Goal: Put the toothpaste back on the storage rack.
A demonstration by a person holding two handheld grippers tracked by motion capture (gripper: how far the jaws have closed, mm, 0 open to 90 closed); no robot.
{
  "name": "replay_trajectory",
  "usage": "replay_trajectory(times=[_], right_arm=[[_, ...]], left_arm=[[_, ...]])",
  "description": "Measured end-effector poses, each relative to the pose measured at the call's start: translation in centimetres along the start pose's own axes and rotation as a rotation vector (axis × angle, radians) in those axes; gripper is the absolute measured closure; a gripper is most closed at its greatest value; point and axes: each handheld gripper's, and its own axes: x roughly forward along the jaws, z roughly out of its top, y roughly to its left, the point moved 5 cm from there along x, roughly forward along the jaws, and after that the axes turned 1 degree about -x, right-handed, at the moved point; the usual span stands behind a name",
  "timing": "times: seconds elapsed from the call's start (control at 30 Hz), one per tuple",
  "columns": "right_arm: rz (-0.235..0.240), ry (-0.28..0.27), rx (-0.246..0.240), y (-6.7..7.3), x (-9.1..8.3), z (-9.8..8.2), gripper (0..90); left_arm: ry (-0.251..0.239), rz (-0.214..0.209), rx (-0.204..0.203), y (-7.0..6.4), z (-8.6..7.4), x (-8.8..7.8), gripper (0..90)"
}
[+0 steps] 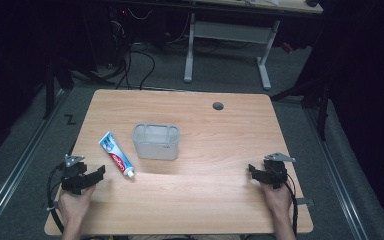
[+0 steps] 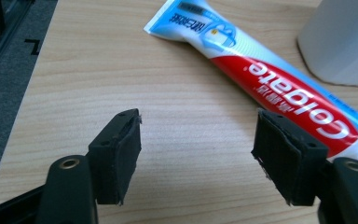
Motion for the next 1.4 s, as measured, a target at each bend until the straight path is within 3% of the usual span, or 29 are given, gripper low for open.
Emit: replay_trajectory(times=[0.27, 0.47, 0.67, 1.03, 1.17, 1.3, 1.4], right_arm=[[0.002, 0.003, 0.002, 0.0, 0.0, 0.0, 31.1], [0.002, 0.002, 0.000, 0.0, 0.0, 0.0, 31.0], [0.003, 0.003, -0.002, 0.1, 0.0, 0.0, 31.0], [0.005, 0.004, -0.002, 0.1, -0.1, 0.0, 31.0], [0.006, 0.005, -0.003, 0.1, -0.1, -0.1, 31.0], [0.007, 0.004, -0.004, 0.1, -0.1, -0.1, 30.8], [0.007, 0.004, -0.005, 0.1, -0.1, -0.1, 30.8]], left_arm=[[0.027, -0.020, -0.012, -0.4, 1.5, -0.4, 33.1], [0.078, -0.018, 0.012, -1.1, 2.7, 0.1, 33.1], [0.127, -0.002, 0.044, -2.0, 4.3, 0.9, 33.1], [0.230, -0.008, 0.058, -3.3, 6.6, 3.0, 33.8], [0.264, 0.016, 0.064, -3.9, 7.2, 4.1, 31.3], [0.274, 0.033, 0.043, -4.3, 7.9, 5.0, 27.7], [0.311, 0.061, 0.028, -4.3, 8.2, 5.9, 26.4]])
